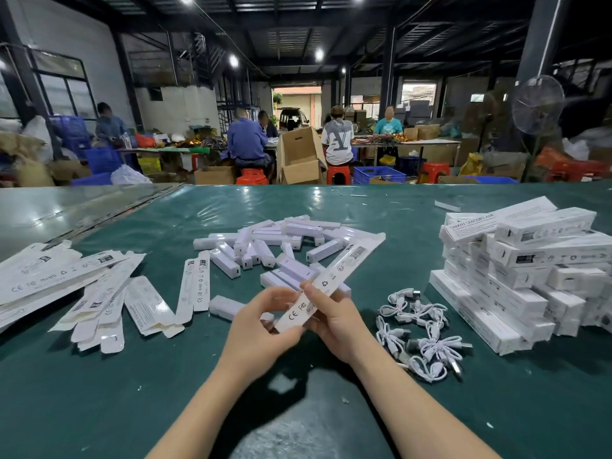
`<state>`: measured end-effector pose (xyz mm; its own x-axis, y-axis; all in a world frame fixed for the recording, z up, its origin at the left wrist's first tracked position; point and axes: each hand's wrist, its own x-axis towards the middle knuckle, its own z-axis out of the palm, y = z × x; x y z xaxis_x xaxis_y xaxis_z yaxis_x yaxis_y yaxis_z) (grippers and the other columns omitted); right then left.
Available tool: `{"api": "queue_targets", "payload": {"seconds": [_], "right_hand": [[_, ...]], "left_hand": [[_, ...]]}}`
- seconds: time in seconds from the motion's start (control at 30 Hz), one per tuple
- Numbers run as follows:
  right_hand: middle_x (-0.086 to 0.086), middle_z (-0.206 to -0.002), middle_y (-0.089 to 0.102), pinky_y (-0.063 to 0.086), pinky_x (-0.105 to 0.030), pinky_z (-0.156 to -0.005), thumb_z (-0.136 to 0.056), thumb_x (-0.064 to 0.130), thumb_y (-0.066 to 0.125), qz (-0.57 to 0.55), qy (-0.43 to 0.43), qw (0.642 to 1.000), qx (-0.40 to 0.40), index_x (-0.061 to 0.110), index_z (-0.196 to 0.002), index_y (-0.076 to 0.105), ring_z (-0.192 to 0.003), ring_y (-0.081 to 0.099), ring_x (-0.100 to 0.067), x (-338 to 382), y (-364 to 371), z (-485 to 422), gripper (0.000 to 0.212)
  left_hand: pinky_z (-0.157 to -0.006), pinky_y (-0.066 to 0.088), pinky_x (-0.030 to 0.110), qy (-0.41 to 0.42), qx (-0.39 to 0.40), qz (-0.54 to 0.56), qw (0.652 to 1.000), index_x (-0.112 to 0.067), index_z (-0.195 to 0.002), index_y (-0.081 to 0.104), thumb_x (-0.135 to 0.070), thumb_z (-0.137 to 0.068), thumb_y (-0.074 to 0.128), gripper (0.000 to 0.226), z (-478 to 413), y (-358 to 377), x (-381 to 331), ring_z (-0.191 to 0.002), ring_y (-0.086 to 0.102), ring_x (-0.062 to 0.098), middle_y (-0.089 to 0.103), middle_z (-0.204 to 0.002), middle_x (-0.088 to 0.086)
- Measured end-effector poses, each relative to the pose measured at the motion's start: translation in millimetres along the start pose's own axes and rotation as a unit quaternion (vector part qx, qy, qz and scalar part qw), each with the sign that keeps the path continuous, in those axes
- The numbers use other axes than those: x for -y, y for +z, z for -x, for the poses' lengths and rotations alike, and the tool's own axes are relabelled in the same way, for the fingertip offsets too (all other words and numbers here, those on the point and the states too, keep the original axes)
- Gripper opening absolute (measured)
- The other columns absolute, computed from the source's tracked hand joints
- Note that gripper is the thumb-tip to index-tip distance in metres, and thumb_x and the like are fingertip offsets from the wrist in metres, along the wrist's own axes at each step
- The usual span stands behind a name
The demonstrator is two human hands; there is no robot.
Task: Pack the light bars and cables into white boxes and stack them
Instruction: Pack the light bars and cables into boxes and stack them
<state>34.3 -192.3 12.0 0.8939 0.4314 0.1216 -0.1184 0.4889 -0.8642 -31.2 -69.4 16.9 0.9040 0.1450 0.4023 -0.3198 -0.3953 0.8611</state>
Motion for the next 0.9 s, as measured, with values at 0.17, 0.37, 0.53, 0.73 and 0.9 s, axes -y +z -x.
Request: {"api": "queue_targets", "payload": {"seconds": [0.17,0.37,0.53,0.73,0.9], "right_hand": [[-0.002,-0.062,0.067,0.055,-0.025,-0.055,-0.070,0.012,0.066,-0.082,-0.012,0.993,-0.081,0.010,-0.085,0.059,-0.058,0.066,-0.013,0.3,-2.9,-5.0,0.017],[-0.002,-0.061,0.069,0.054,-0.021,-0.051,-0.081,0.010,0.062,-0.124,-0.002,0.984,-0.127,0.012,-0.083,0.060,-0.053,0.066,-0.012,0.3,-3.4,-6.4,0.004],[-0.002,-0.061,0.069,0.052,-0.020,-0.048,-0.085,0.011,0.059,-0.134,-0.002,0.983,-0.126,0.013,-0.083,0.058,-0.052,0.066,-0.012,2.3,-2.9,-5.4,0.002],[-0.001,-0.063,0.070,0.052,-0.020,-0.050,-0.084,0.011,0.059,-0.102,0.001,0.990,-0.097,0.011,-0.095,0.057,-0.057,0.068,-0.012,1.2,-2.7,-4.8,0.011],[-0.002,-0.068,0.070,0.054,-0.023,-0.053,-0.080,0.012,0.063,-0.086,-0.004,0.993,-0.085,0.010,-0.099,0.059,-0.062,0.068,-0.013,1.3,-3.4,-5.1,0.020]], "left_hand": [[-0.052,0.043,0.015,-0.004,-0.065,-0.036,0.997,-0.025,-0.078,0.063,-0.011,-0.071,0.077,0.021,0.4,0.7,7.1,-0.054,0.051,0.008,0.067,-0.078,-0.015],[-0.048,0.041,0.012,-0.008,-0.082,0.020,0.996,-0.020,-0.072,0.059,-0.003,-0.070,0.076,0.024,0.3,1.4,7.8,-0.053,0.051,0.004,0.063,-0.068,-0.003],[-0.044,0.037,0.012,-0.009,-0.071,0.060,0.996,-0.014,-0.072,0.055,0.006,-0.071,0.071,0.026,1.1,1.9,8.4,-0.043,0.042,0.007,0.063,-0.062,0.000],[-0.055,0.052,0.022,-0.080,-0.091,0.195,0.973,-0.009,-0.074,0.047,0.012,-0.077,0.063,0.026,-2.9,1.3,4.1,-0.058,0.059,0.011,0.065,-0.067,-0.001],[-0.060,0.057,0.023,-0.170,-0.056,0.425,0.887,-0.008,-0.084,0.047,0.018,-0.084,0.045,0.026,-8.5,-4.6,2.0,-0.066,0.069,0.017,0.066,-0.076,0.015]]}}
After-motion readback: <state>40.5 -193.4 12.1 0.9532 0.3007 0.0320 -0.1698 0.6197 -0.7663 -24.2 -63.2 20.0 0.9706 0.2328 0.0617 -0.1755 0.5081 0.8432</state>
